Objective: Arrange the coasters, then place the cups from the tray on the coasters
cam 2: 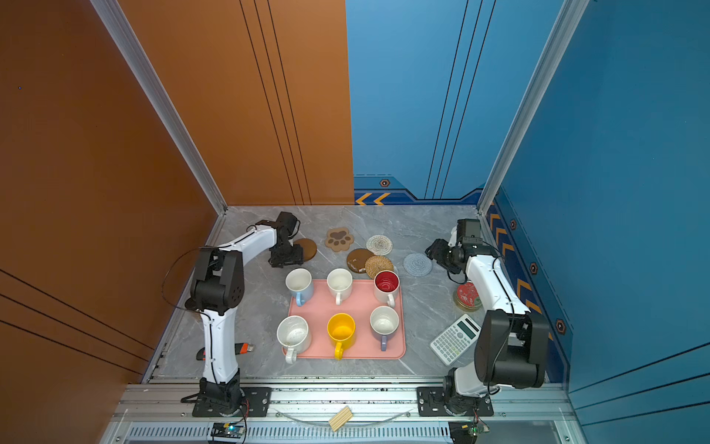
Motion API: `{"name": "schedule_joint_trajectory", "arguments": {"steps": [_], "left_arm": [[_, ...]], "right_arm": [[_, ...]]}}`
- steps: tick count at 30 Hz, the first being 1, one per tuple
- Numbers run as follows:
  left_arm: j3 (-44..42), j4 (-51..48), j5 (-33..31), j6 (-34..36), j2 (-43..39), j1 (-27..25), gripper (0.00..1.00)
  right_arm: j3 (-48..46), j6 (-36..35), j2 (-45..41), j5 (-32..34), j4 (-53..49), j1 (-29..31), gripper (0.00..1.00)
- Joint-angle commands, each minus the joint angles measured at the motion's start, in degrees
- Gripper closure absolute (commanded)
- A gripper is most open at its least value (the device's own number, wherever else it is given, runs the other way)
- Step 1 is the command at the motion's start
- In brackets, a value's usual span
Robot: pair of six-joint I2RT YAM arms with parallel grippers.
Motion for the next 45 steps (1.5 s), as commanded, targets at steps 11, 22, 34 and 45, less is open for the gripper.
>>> {"name": "schedule_joint_trajectory", "arguments": {"steps": [11,22,34,45], "left_arm": [[2.38,-0.64,0.57,-0.04,-4.22,0.74,0.29],[8.92,-1.07,3.34,2.65,-8.97,-2.21,0.27],[35.13,-8.68,1.37,7.04,9.0,-10.02,0.26],[47.74,-9.14,-4.58,1.96,21.31,-12.99,0.27]], "right_arm": [[0.78,1.14,-0.09,-0.46,-1.26,0.46,0.37],[1.87,1.66,1.13,-0.55,-1.13,3.16,0.37],[-0.51,5.9,-0.26,-2.66,4.37,5.67,0.36],[-7.44,8.62,-5.46,-2.66,7.58,5.69,0.36]]}}
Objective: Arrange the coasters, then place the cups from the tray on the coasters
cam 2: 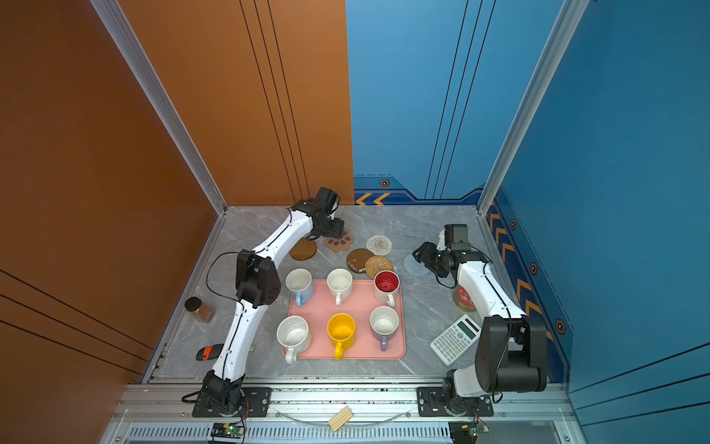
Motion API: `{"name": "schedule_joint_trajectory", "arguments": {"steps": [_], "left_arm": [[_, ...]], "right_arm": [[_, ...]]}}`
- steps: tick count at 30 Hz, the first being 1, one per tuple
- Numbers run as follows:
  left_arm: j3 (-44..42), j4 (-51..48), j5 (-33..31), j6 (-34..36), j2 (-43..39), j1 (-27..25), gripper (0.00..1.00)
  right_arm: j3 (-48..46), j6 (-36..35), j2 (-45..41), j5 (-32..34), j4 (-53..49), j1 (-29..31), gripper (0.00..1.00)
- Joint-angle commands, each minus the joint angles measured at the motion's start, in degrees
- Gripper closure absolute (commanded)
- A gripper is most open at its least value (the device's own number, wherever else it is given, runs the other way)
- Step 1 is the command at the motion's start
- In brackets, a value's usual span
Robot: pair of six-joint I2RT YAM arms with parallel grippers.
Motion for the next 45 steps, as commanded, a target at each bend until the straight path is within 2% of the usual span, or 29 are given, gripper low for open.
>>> {"name": "schedule_joint_trajectory", "arguments": {"steps": [1,9,19,31,37,45], "left_arm": [[4.01,-1.56,-3.65,-2.91,2.56,-0.27,0.27],[10.25,-1.39,-4.87,-4.56,8.64,-1.35,0.32],[10.34,-0.91,-3.98,-5.22,11.73,-1.56,0.38],[2.17,-2.48,-2.49,-1.49,9.72,-1.17,0.41],[1.59,-7.58,-3.69,0.54,9.77,-0.74,0.41],[-4.52,-7.88,-4.65,0.71,6.63,0.89,0.45]], "right_arm": [[-2.45,2.02,-3.2,-0.69,2.38,0.23,0.36],[-5.14,2.62,-6.43,-0.21,2.85,-0.1,0.35],[-6.76,2.83,-7.2,-0.43,2.9,-0.45,0.35],[-7.22,3.15,-7.64,-0.65,2.87,-0.5,0.35],[-7.21,3.26,-7.9,-0.64,2.89,-0.5,0.35],[-7.3,3.44,-8.17,-0.61,2.81,-0.5,0.35]]}}
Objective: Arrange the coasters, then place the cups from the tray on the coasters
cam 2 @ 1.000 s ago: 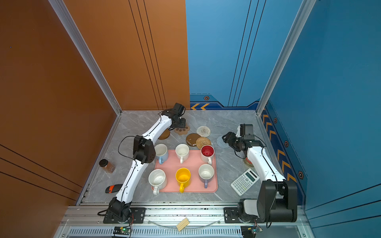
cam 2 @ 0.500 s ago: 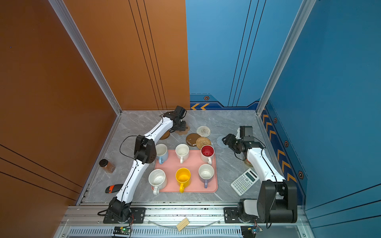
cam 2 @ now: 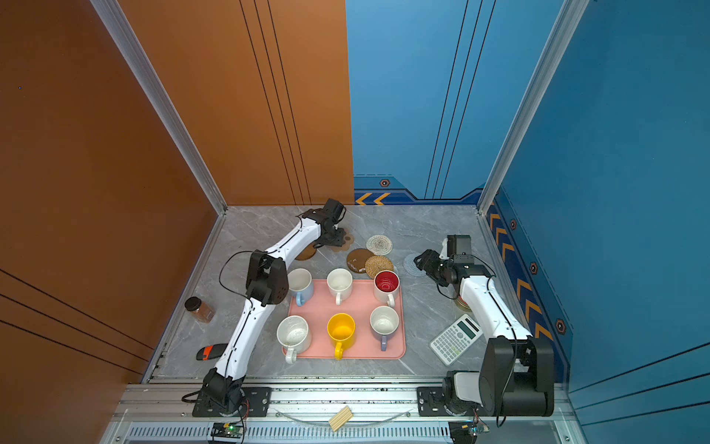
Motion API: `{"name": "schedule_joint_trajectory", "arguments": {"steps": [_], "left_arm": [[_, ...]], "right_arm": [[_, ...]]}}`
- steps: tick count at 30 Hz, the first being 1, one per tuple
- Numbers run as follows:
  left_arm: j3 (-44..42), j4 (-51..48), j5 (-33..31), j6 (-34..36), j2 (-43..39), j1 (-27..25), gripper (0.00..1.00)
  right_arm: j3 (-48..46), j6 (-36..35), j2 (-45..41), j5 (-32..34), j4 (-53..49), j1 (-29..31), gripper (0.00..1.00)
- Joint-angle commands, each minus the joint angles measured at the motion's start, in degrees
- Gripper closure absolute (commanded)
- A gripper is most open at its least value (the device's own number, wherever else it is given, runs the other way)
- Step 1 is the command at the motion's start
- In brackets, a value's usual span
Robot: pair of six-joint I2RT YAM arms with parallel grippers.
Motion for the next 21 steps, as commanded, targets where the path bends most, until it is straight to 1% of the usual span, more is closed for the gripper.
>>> {"name": "schedule_joint_trajectory", "arguments": {"steps": [1,4,7,15,21], "left_arm": [[-4.39,-9.3,-1.2,0.36,0.25,1.5,0.45],[-4.81,-9.22,-1.08,-0.07,-0.57,2.03,0.46],[-3.18,-9.17,-0.93,-0.73,-1.51,1.73,0.46],[7.26,-9.11,0.03,-1.75,-3.52,-0.22,0.44],[13.7,-8.68,2.15,-1.91,-1.55,-1.68,0.41]], "right_arm": [[-0.59,1.08,-1.69,-0.66,0.7,-0.28,0.35],[-0.58,1.07,-1.69,-0.63,0.78,-0.27,0.35],[-0.5,1.07,-1.67,-0.69,0.77,-0.21,0.35],[-0.5,0.98,-1.94,-0.61,0.77,-0.28,0.35],[-0.42,0.86,-1.44,-0.69,0.79,-0.36,0.35]]}}
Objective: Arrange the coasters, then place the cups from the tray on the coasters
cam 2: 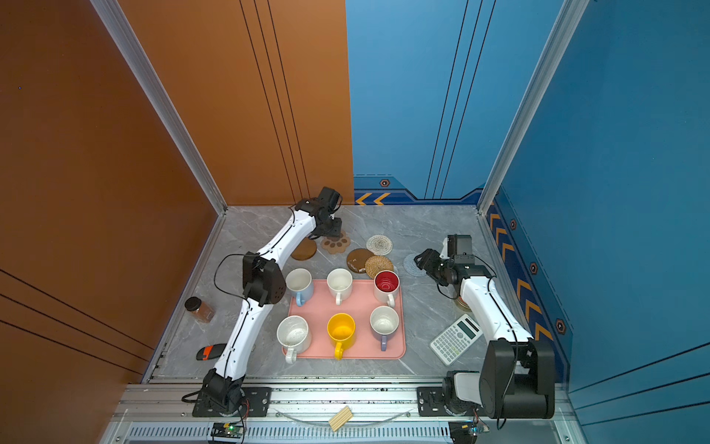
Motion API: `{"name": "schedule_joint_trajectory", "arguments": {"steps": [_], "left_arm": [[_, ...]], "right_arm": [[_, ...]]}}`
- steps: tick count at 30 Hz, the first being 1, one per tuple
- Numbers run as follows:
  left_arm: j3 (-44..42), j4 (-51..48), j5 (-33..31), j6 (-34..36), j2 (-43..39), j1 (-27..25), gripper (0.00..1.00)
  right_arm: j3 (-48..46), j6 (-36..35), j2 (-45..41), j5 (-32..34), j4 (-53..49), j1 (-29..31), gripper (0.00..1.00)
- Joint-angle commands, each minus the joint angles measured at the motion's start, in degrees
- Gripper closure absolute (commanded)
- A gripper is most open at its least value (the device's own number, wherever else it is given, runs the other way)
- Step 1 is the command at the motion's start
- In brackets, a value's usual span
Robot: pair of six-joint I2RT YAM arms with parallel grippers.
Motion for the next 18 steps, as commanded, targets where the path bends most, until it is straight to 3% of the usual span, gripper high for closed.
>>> {"name": "schedule_joint_trajectory", "arguments": {"steps": [1,18], "left_arm": [[2.42,-0.81,1.93,-0.8,0.37,-1.13,0.4],[2.24,7.86,-2.79,-2.17,6.52,-4.25,0.36]], "right_arm": [[-0.46,0.39,-0.78,-0.78,0.52,-0.36,0.35],[0.29,0.1,-0.12,-1.22,0.54,-0.54,0.35]]}}
